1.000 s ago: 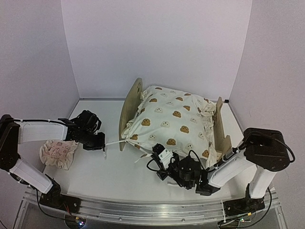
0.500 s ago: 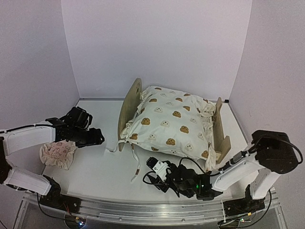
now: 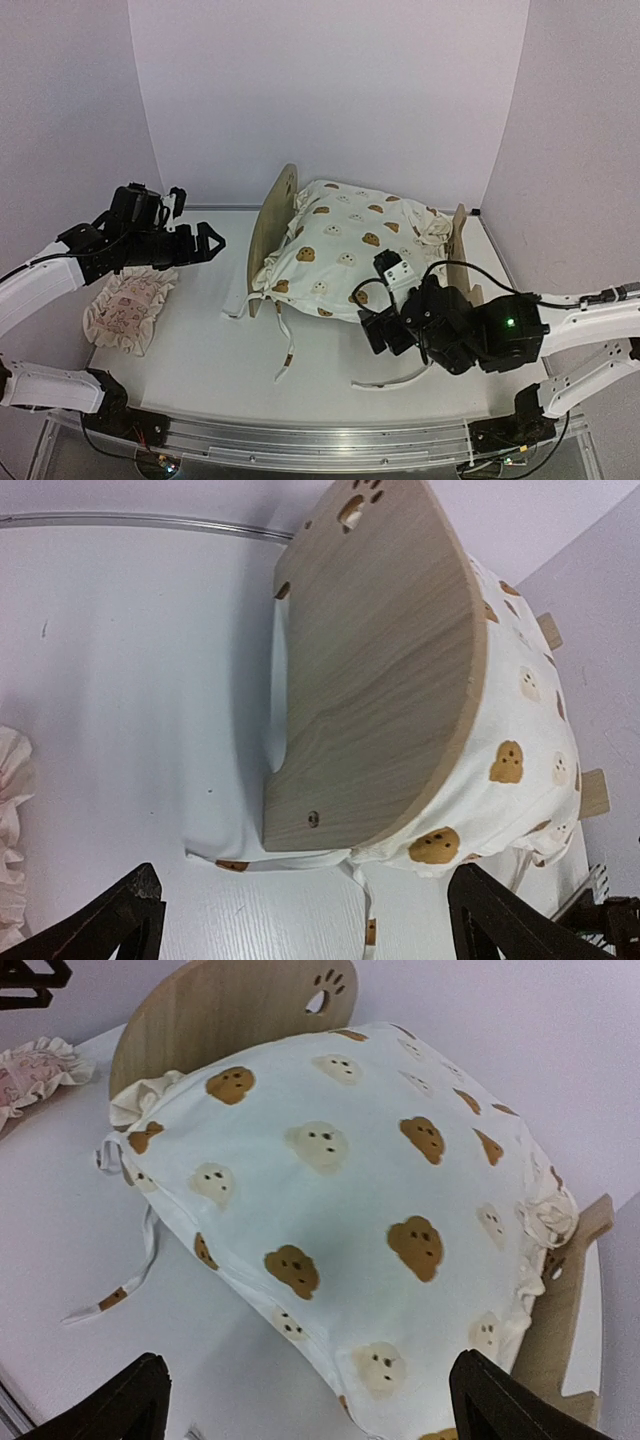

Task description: Set up the pet bed

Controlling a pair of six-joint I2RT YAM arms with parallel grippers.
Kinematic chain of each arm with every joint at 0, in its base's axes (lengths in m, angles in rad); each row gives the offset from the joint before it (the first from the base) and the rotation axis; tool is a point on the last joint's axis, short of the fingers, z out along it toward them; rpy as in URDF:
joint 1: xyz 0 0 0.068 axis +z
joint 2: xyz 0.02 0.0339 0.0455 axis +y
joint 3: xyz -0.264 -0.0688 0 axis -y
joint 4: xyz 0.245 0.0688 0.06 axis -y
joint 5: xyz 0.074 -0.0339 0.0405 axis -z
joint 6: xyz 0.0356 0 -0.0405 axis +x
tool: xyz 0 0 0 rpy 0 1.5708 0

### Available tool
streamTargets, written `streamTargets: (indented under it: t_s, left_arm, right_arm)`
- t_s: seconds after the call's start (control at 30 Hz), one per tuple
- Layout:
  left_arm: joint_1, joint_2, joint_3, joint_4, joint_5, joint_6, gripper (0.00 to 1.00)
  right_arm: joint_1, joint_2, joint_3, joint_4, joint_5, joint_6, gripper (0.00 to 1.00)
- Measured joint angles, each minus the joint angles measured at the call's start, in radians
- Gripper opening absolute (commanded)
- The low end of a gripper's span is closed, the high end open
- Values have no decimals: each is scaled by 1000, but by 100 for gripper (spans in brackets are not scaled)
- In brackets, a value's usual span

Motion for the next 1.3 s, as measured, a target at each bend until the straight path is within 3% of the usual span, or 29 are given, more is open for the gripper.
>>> streamTargets:
  t_s: [0.23,0.43,0.63,0.77,0.93,1.3]
  left_arm:
    - [-136,128,152,10,5,42,87]
    - [-232,266,274,12,-41,71,76]
    - [-240,403,352,3,-103,95,68]
    - [-253,448,368,-4,-149,112,54]
    - [-252,463,370,-7,-192,120,39]
    - [-256,489,373,-7,-254,139,8]
  right_arm:
    - [-188,-122,143,-374,18,156,98]
    - [-377,-207,174,-562,29,242,98]
    - [-782,-177,133,-627,-236,297,98]
    - [-900,-107,75,-640,-401,320,97]
    - [-907,-86,34,-642,-493,340,71]
    - [-908,-79,-35,-633,-542,348,27]
